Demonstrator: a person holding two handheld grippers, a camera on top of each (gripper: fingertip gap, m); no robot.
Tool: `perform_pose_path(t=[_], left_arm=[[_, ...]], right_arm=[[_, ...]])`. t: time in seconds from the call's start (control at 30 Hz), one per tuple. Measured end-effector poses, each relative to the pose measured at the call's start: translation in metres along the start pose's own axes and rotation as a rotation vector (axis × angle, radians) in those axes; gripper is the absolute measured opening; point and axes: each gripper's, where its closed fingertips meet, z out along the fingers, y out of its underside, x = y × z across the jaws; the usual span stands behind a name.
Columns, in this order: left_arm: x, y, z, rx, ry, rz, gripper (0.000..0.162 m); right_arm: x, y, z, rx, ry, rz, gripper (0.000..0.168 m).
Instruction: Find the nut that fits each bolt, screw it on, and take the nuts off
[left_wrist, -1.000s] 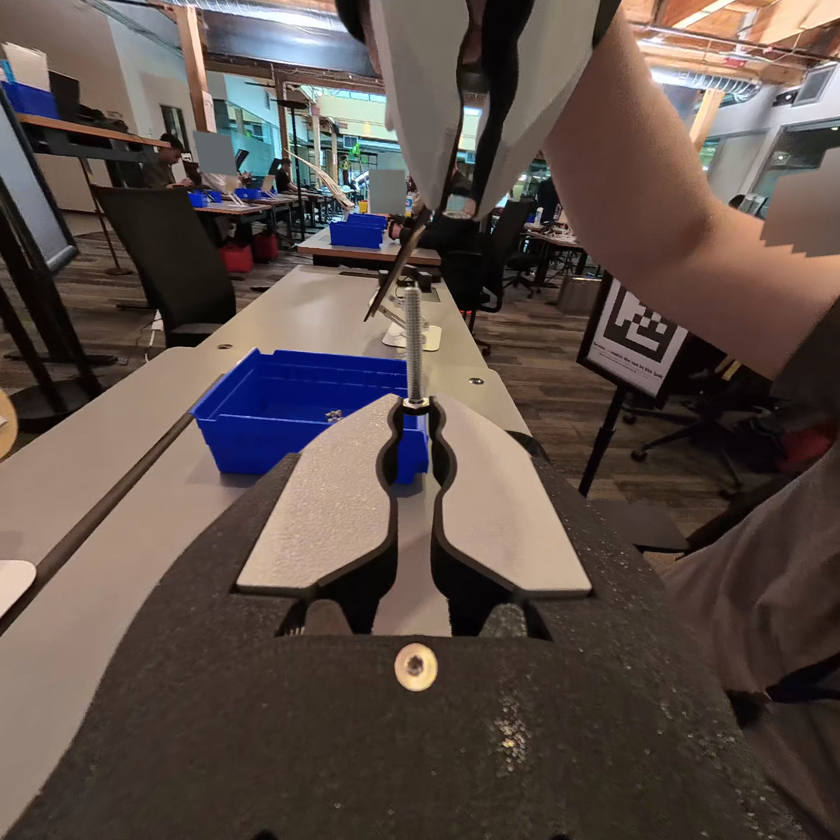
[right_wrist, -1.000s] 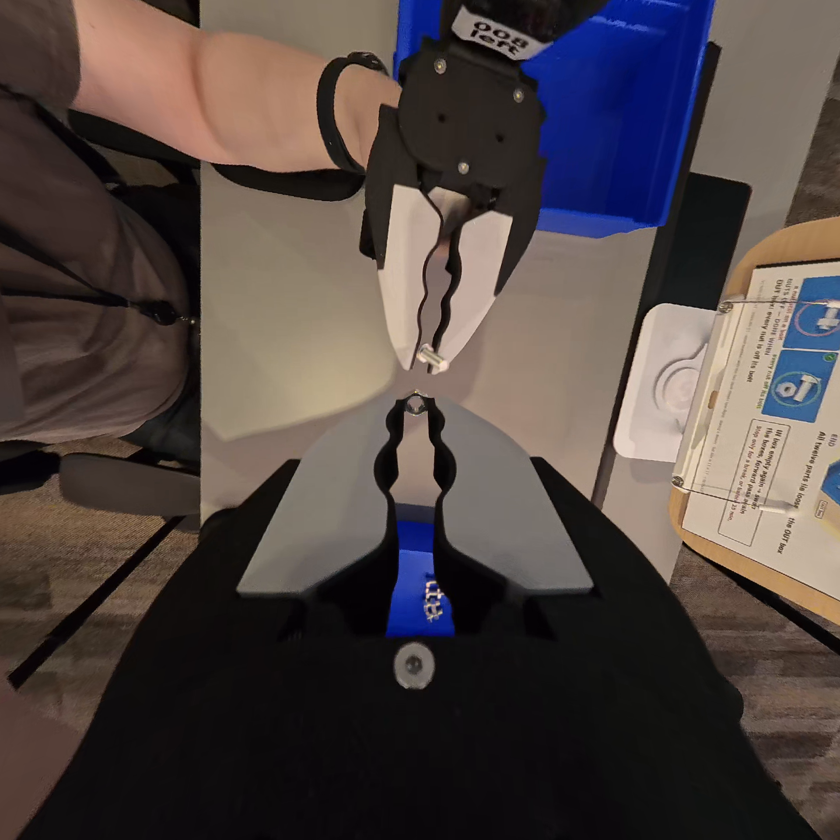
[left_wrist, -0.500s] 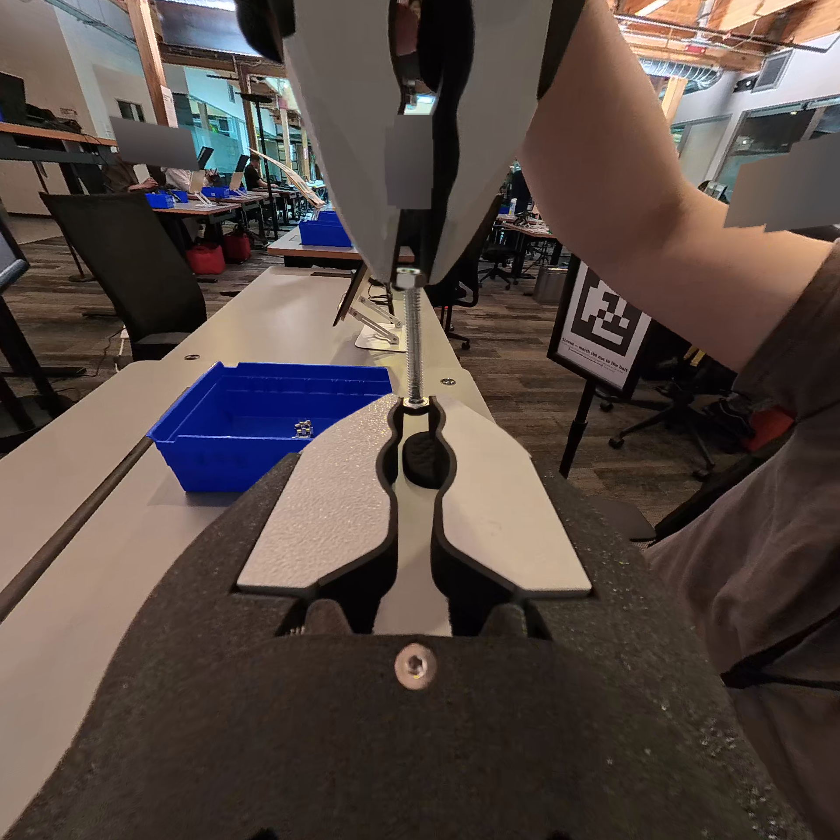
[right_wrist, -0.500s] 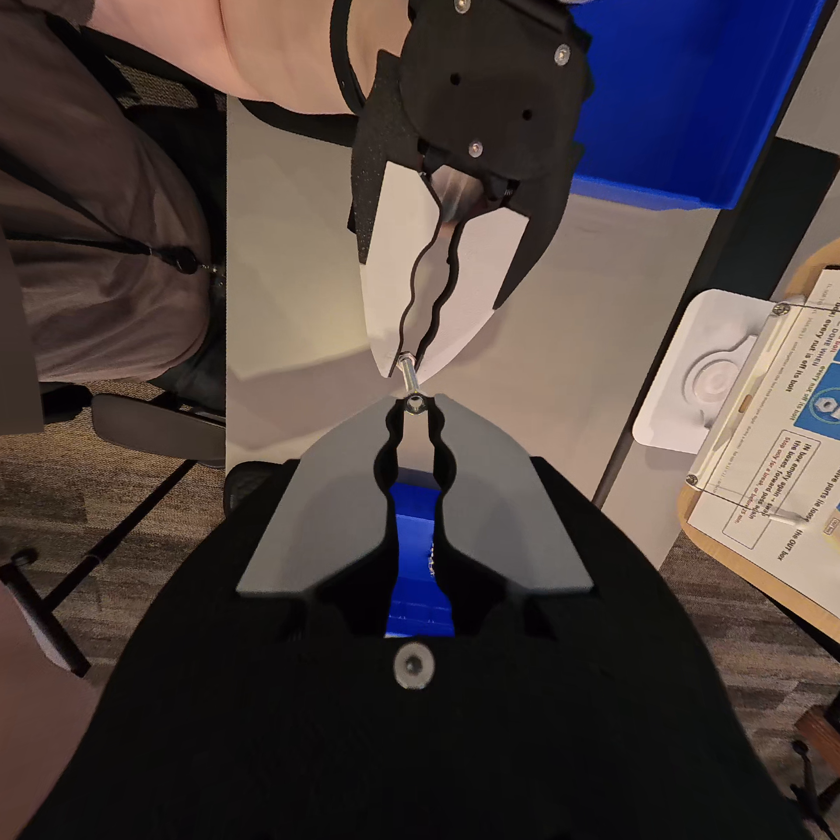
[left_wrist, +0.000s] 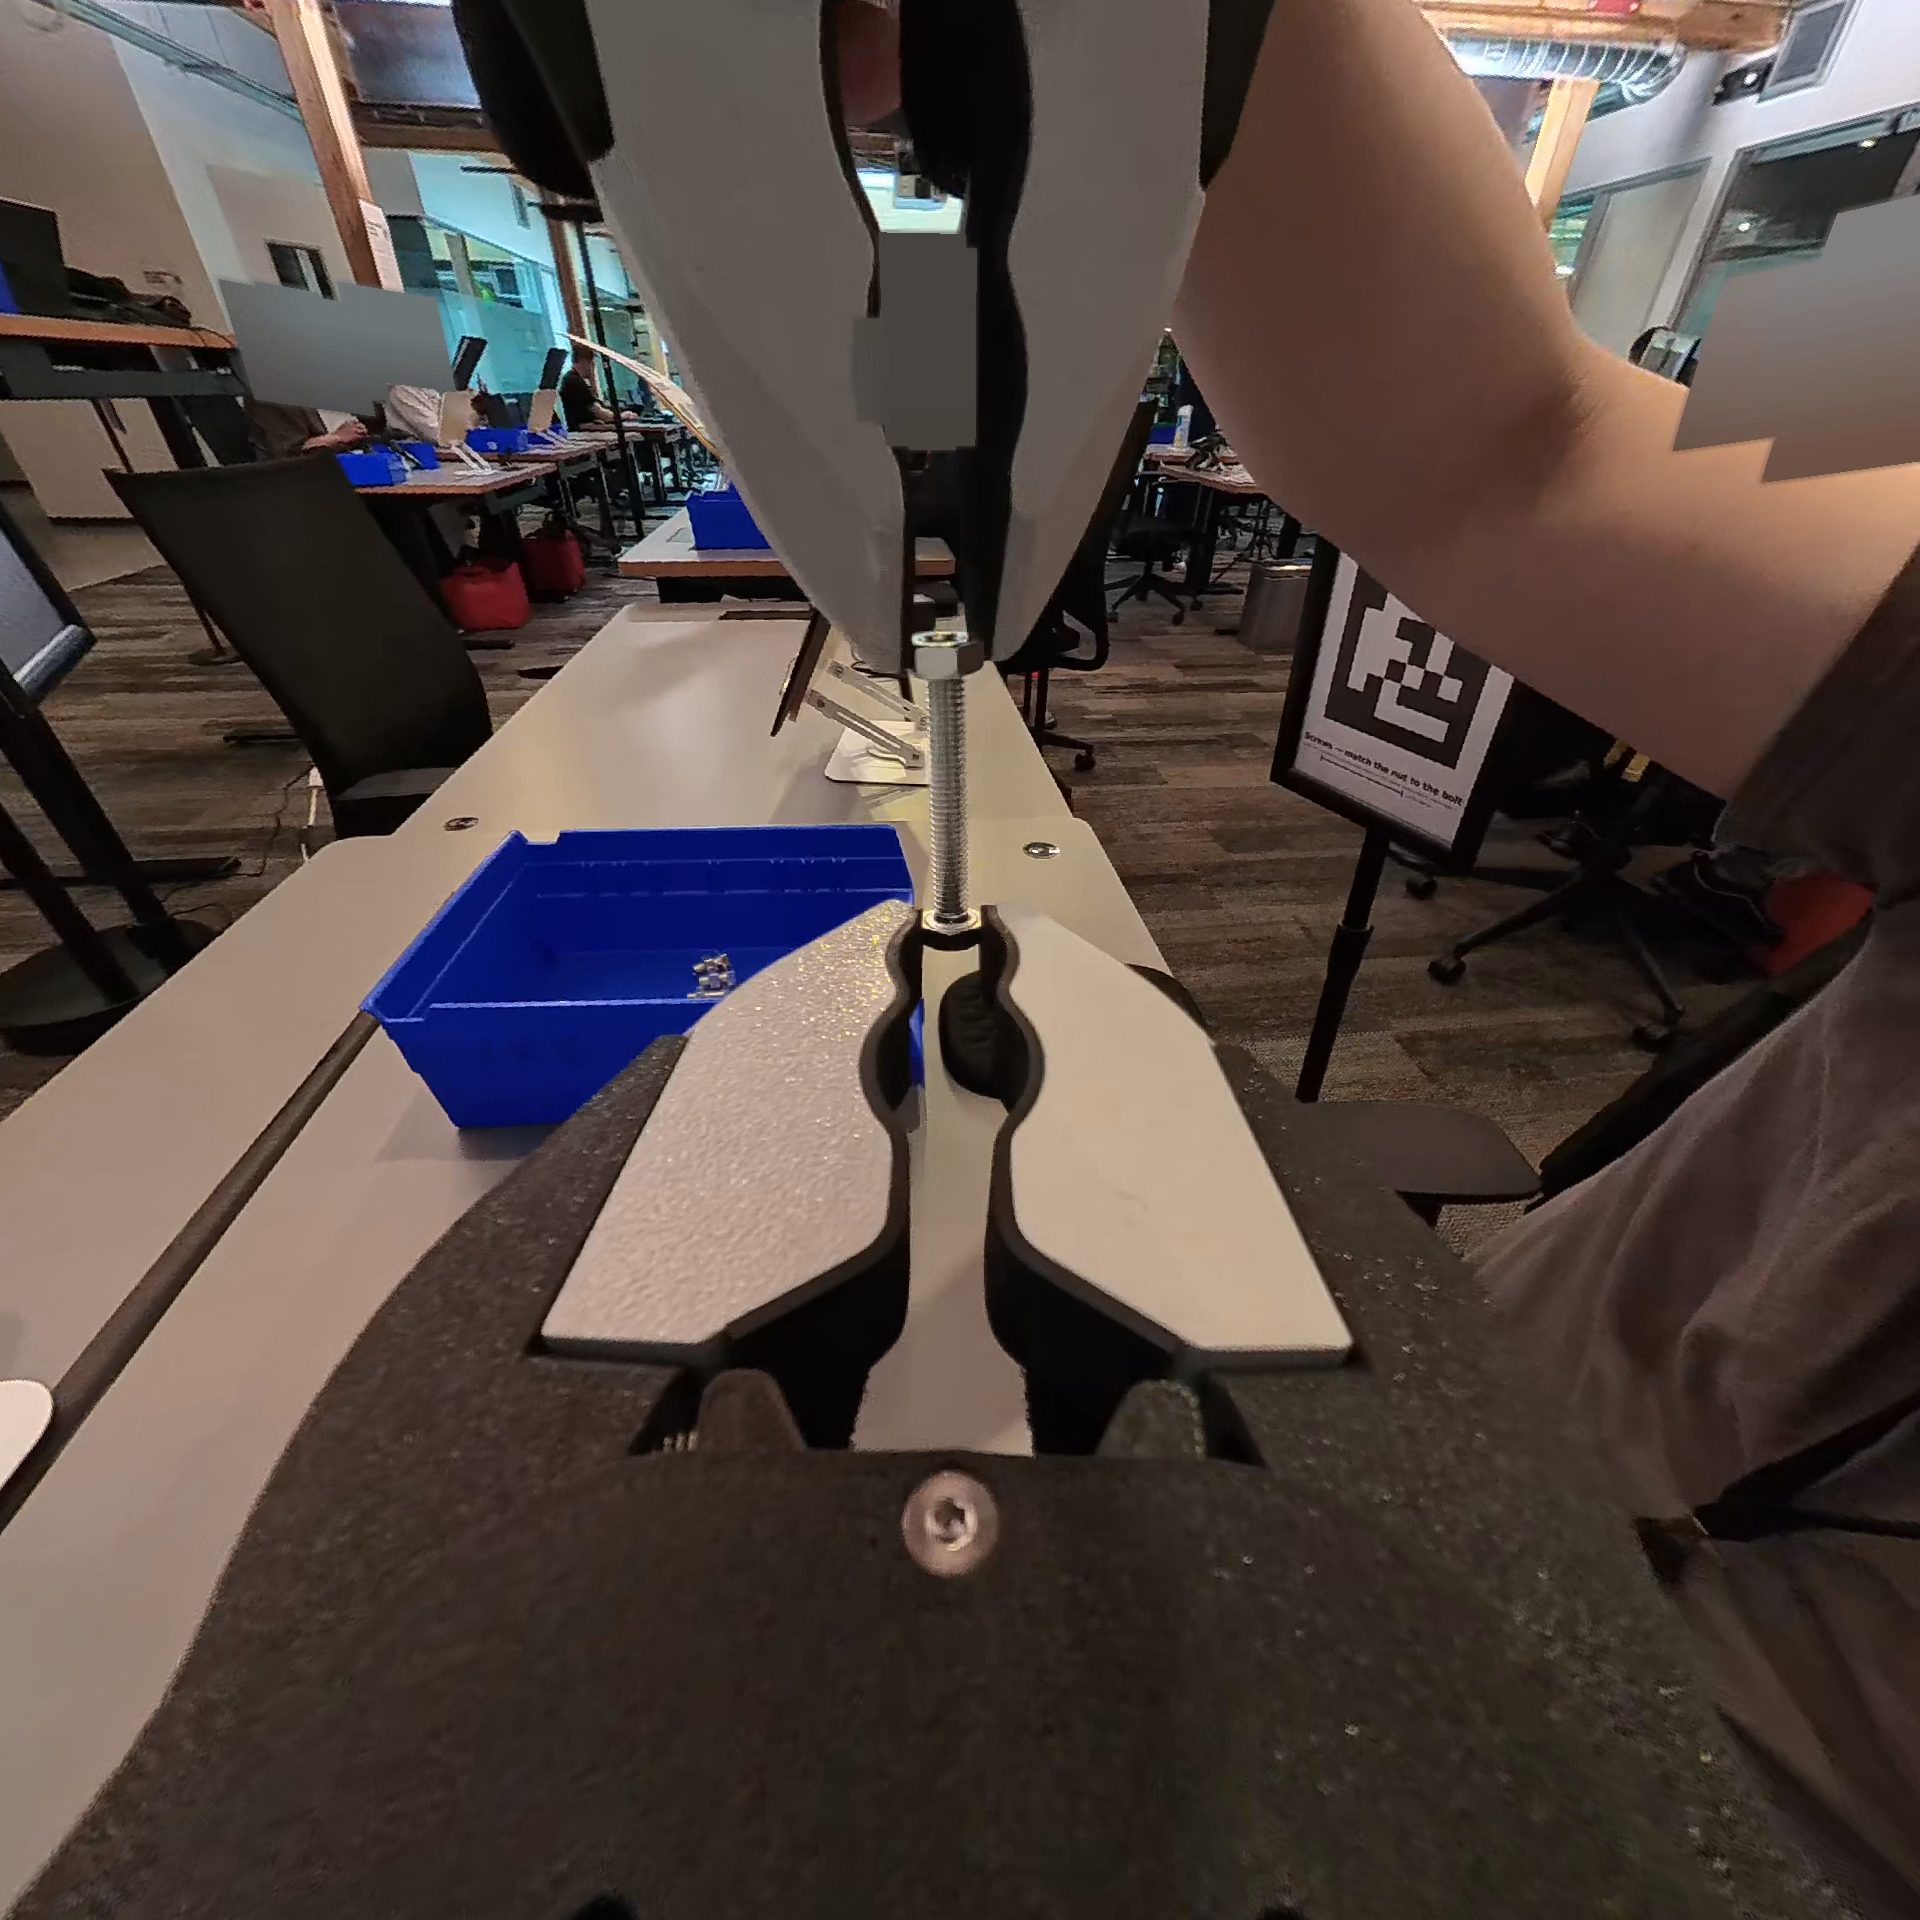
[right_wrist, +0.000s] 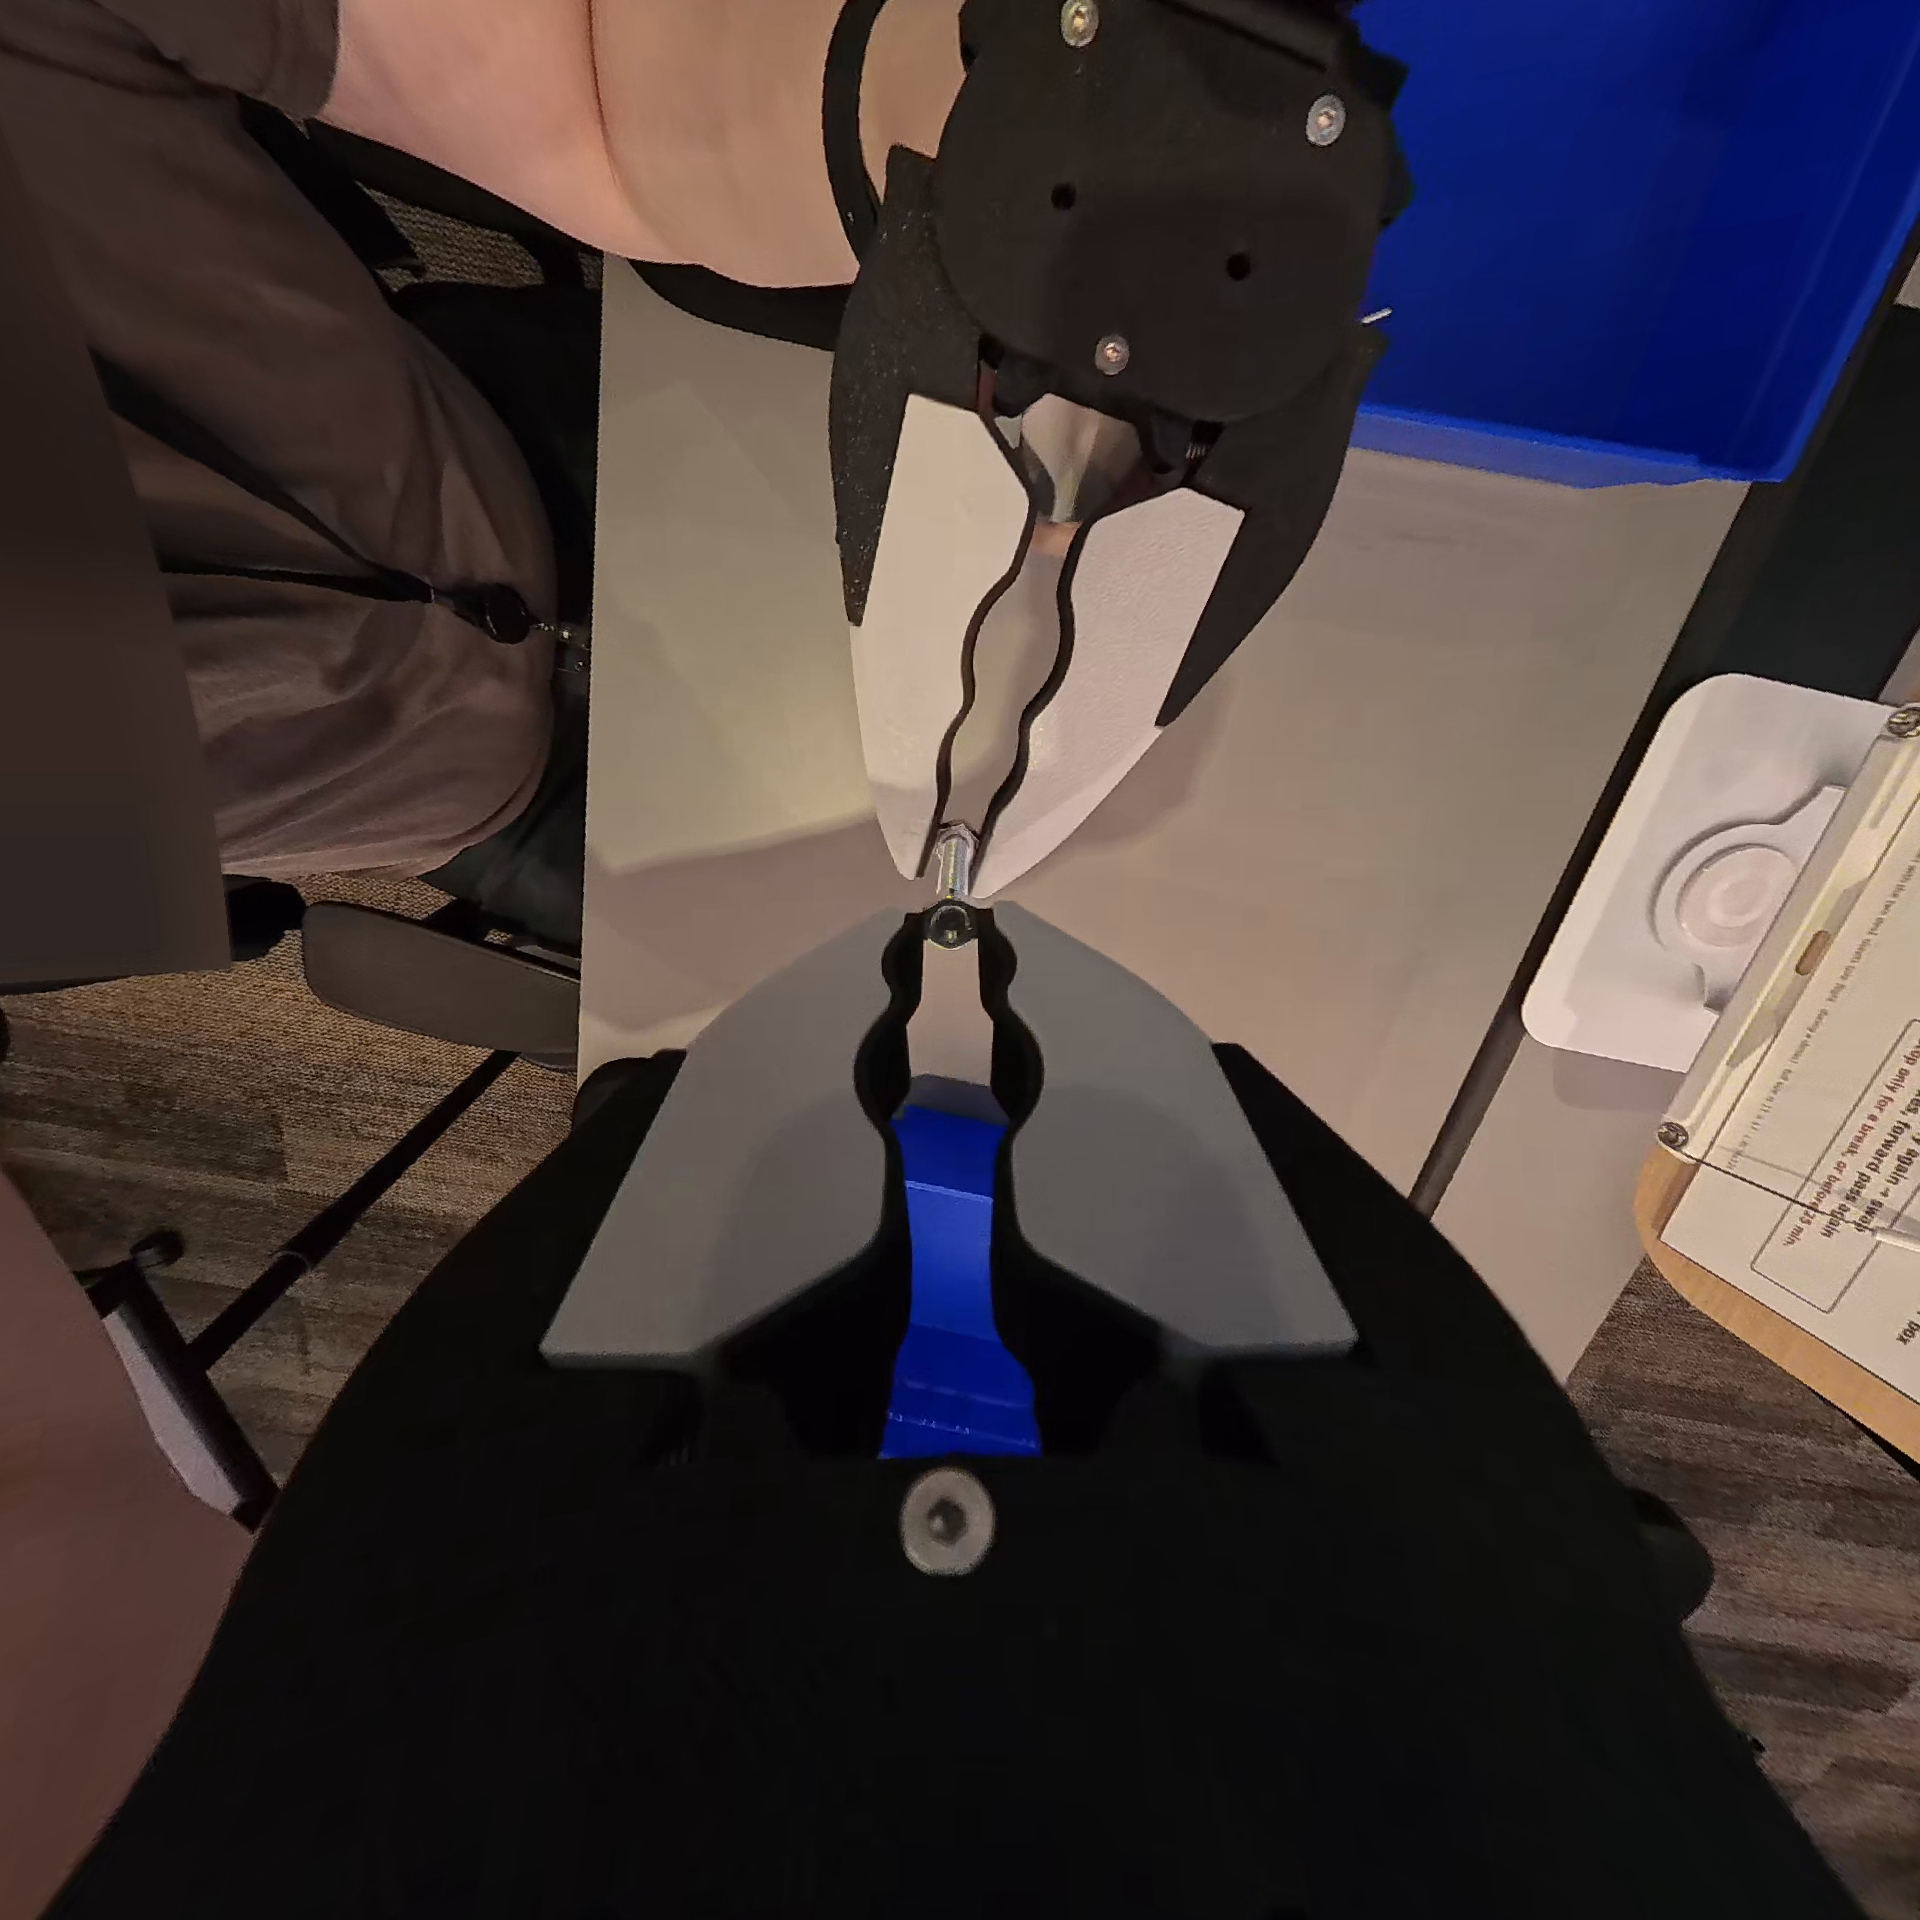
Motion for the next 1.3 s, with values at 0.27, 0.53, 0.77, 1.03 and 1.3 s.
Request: perform_pose_path(t=[0.27,0.53,0.77,1.03,1.3], left_arm=[[-0.012,0.001,-0.004,-0.020,-0.089,0.007,0.010],[-0.029,0.005,-0.011,-0.052,-0.207,-0.003,0.010],[-0.043,0.009,-0.017,-0.119,-0.361,0.055,0.010],[-0.050,0.011,-0.019,-0.152,-0.438,0.071,0.010],[-0.048,0.012,-0.017,-0.168,-0.433,0.093,0.010]], right_arm=[[0.013,0.001,0.001,0.017,0.035,0.150,0.011],[0.031,-0.002,0.004,0.081,0.052,0.388,0.011],[0.043,-0.001,0.007,0.108,0.078,0.577,0.011],[0.049,-0.003,0.009,0.139,0.082,0.767,0.011],[0.044,0.003,0.009,0.064,0.091,0.769,0.011]])
